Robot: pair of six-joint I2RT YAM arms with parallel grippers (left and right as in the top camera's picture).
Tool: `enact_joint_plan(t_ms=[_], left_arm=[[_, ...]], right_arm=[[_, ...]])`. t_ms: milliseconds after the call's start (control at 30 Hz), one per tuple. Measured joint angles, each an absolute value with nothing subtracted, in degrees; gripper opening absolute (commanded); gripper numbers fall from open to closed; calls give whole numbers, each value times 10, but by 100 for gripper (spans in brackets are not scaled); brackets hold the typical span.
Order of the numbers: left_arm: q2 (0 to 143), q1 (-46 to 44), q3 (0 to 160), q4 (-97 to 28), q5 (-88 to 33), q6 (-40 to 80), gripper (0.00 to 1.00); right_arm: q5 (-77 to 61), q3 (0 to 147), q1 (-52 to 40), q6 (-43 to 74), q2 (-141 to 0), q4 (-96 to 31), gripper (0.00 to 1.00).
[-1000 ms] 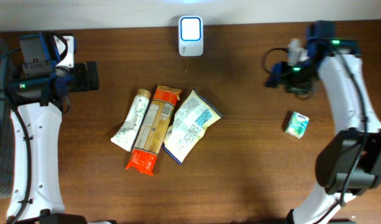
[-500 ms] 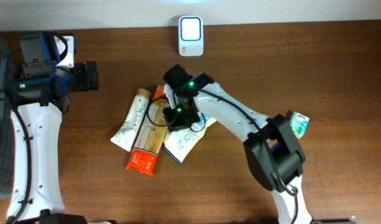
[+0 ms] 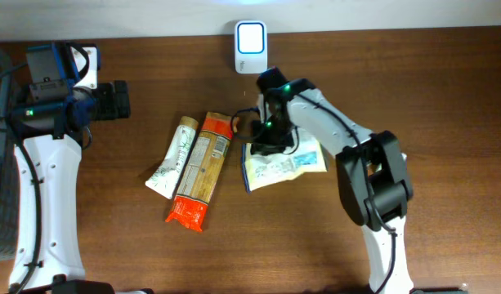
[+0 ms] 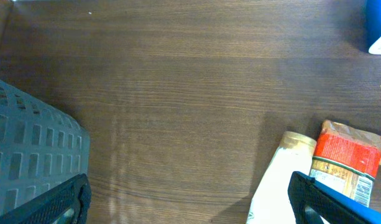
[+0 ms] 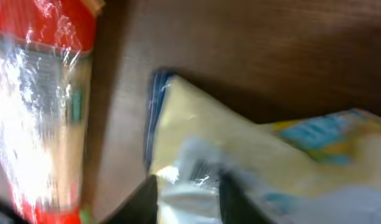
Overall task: Scan the item barcode
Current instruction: 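Reach the right gripper to the white snack bag and grasp it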
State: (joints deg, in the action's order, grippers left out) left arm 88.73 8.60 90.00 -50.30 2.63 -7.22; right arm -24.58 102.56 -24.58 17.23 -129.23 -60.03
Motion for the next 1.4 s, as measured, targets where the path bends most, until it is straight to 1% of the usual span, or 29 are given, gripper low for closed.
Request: enact_joint_plan(t_ms=[33, 67, 133, 200, 233, 267, 333, 400, 500, 600, 700, 733, 767, 833, 867, 900, 933, 967, 1000, 1133, 1300, 1367, 1400], left_arm=[[887, 86, 900, -503, 26, -72, 99], [887, 86, 900, -503, 26, -72, 99], [887, 86, 900, -504, 26, -72, 99], [887, 86, 900, -503, 26, -72, 99], [887, 86, 900, -503, 26, -72, 99], [887, 86, 900, -503, 26, -72, 99], [887, 86, 900, -503, 26, -72, 99], [887, 86, 900, -503, 26, -72, 99], [887, 86, 900, -503, 26, -72, 99], [887, 86, 900, -503, 26, -72, 99], [887, 86, 900, -503, 26, -72, 99], [887, 86, 900, -503, 26, -72, 99], [887, 86, 900, -503, 26, -72, 99], [887, 86, 900, -503, 26, -72, 99], [887, 86, 900, -503, 26, -72, 99], [887, 86, 900, -503, 26, -72, 99], [887, 86, 900, -503, 26, -72, 99], [887, 86, 900, -503, 26, -72, 99], [887, 86, 900, -503, 26, -72, 99], [887, 86, 900, -503, 26, -72, 99], [887, 86, 900, -503, 26, -72, 99], [887, 86, 900, -503, 26, -72, 99], [887, 86, 900, -503, 26, -72, 99]], right_arm=[[-250, 1037, -240, 148, -1292, -614, 52], [-254, 1063, -229, 123, -1293, -655, 57], [-260, 1124, -195, 90, -1289, -724, 62], [-252, 1163, -136, 67, -1279, -782, 78], [-245, 1166, -95, 53, -1274, -817, 87], [-241, 1164, -65, 44, -1273, -825, 99], [-232, 1146, -26, 18, -1273, -827, 99], [-227, 1106, -13, -8, -1273, -804, 99], [-239, 1036, -15, -31, -1273, -714, 99], [-292, 978, -27, -66, -1273, -662, 99], [-346, 922, -57, -76, -1262, -577, 98], [-357, 911, -63, -76, -1257, -555, 80], [-371, 888, -74, -72, -1246, -511, 56], [-378, 862, -82, -61, -1243, -465, 37], [-384, 842, -84, -49, -1243, -446, 32], [-394, 827, -84, -36, -1243, -436, 22], [-401, 819, -83, -29, -1243, -429, 18], [-400, 817, -84, -24, -1243, -428, 6], [-404, 813, -84, -18, -1243, -426, 4], [-411, 812, -83, -13, -1243, -428, 4], [-443, 822, -80, -55, -1236, -441, 4], [-456, 823, -79, -76, -1203, -442, 4], [-462, 823, -79, -90, -1155, -442, 4]])
